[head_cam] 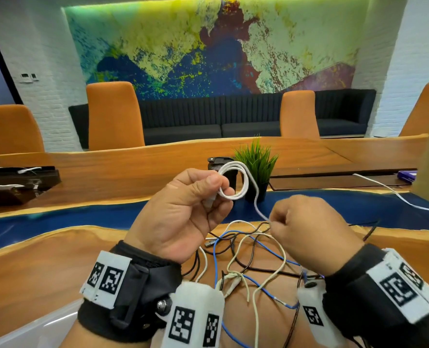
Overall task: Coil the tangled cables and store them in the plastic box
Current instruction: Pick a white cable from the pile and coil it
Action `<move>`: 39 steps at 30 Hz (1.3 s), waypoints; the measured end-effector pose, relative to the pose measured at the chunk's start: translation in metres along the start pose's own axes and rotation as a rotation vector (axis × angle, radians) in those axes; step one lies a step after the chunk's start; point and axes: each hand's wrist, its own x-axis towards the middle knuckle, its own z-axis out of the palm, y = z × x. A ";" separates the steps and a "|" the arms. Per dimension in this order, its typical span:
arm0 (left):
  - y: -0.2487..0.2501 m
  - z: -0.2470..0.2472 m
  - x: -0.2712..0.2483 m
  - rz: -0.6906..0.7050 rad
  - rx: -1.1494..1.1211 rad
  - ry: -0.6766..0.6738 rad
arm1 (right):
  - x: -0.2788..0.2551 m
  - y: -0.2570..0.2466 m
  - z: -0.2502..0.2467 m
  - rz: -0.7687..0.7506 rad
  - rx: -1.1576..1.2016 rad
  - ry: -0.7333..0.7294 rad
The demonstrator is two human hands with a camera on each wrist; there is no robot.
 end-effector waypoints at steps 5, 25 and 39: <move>-0.004 0.007 -0.003 0.050 0.162 -0.056 | 0.008 0.007 -0.005 0.144 1.052 0.196; -0.013 0.013 -0.005 0.378 0.440 0.092 | -0.010 -0.015 -0.003 -0.050 1.714 -0.566; 0.011 -0.001 -0.001 0.179 0.060 0.116 | 0.011 0.029 0.001 0.105 0.170 0.329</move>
